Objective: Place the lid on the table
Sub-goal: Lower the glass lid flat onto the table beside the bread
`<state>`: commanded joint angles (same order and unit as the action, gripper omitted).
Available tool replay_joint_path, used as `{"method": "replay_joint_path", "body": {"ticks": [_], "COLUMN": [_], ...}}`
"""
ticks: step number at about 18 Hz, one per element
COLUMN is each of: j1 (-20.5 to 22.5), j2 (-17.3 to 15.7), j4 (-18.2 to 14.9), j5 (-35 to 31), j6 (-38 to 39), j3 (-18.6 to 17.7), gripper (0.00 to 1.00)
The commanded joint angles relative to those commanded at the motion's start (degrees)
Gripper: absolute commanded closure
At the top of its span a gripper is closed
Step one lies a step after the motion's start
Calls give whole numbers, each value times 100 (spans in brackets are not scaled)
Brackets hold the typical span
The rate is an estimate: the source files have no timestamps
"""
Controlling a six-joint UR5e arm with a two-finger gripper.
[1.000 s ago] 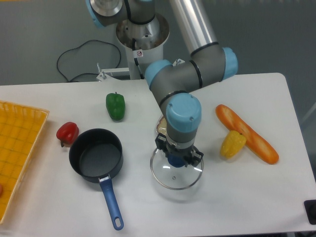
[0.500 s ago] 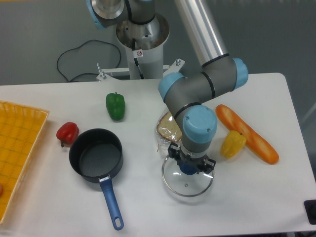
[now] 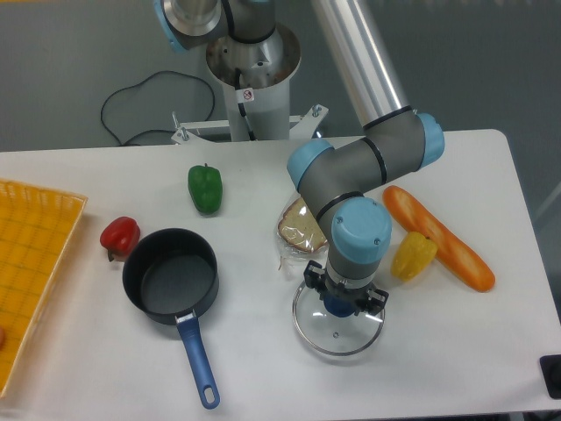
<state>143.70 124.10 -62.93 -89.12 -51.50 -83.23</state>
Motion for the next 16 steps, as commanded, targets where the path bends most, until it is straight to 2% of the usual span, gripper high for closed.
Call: {"method": "replay_joint_path", "body": {"ticks": [3, 16], "j1": [0, 0], "j2": [18, 70], "j4": [9, 88], "j5": [9, 0], "j6": [0, 0], "j3": [0, -18], "gripper": [47, 47]}}
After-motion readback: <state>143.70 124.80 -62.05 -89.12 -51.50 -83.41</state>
